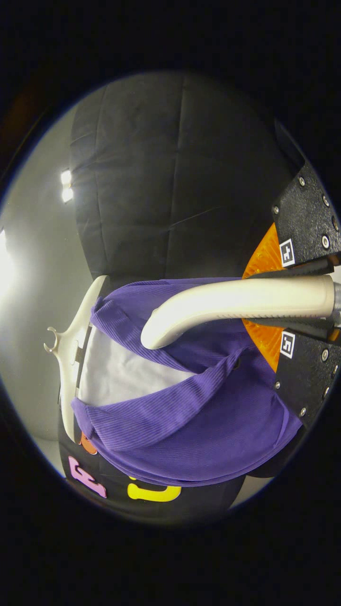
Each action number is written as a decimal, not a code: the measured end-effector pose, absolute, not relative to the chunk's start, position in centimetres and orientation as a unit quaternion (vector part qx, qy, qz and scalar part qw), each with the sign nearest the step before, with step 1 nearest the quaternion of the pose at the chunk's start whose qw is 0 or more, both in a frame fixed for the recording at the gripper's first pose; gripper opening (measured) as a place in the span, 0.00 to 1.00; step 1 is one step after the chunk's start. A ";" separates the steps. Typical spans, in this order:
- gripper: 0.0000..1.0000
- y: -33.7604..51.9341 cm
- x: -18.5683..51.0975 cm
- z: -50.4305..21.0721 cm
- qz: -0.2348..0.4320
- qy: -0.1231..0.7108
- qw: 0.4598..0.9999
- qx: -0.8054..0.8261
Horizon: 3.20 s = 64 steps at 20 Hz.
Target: Iron the clothes twice with a garment steamer, once on the left side and once on the right side.
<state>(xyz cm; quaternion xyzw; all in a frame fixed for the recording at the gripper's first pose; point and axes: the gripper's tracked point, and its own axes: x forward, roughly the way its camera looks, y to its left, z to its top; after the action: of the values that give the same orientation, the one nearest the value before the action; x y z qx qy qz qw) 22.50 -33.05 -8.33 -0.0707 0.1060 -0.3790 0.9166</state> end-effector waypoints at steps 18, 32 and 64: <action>0.35 -35.4 16.5 -23.6 -0.358 0.246 0.892 -0.127; 0.35 -32.3 14.0 -22.3 -0.334 0.242 0.902 -0.127; 0.35 -3.2 4.1 -7.3 -0.057 0.117 0.988 -0.089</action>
<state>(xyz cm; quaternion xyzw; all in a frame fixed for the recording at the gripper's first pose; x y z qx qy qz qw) 4.13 -3.21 -7.26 -0.0889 0.1170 -0.0569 0.9875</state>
